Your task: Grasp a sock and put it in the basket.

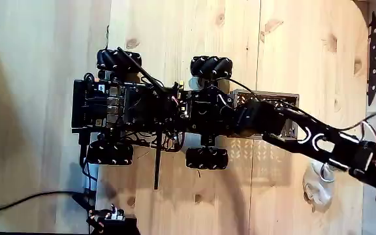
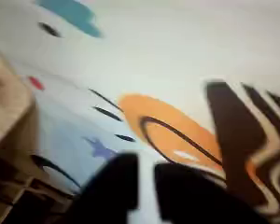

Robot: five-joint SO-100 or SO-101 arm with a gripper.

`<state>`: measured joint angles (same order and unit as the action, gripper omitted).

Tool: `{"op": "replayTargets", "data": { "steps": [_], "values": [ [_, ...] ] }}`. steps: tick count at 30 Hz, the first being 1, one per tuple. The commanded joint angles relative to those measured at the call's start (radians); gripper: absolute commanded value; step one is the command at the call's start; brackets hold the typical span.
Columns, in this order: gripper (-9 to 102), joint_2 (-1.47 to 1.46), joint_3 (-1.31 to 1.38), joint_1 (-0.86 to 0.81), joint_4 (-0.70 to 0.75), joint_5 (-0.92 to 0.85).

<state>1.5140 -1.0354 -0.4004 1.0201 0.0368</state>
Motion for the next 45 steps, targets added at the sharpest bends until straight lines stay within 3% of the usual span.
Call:
{"op": "replayTargets", "data": {
  "steps": [1, 6, 9, 16, 22, 26, 31, 45],
  "values": [
    [1, 0.084, 0.031, 0.066, 0.103, -0.035],
    [4, 0.077, 0.028, 0.115, 0.233, -0.038],
    [11, 0.052, 0.028, 0.121, 0.222, -0.015],
    [12, -0.017, 0.026, 0.025, 0.222, -0.028],
    [35, -0.118, 0.026, -0.129, 0.293, -0.067],
    [38, -0.233, 0.026, -0.192, 0.253, -0.077],
    [53, -0.370, 0.026, -0.241, 0.219, -0.123],
    [58, -0.491, 0.026, -0.207, 0.258, -0.281]
  ]
}}
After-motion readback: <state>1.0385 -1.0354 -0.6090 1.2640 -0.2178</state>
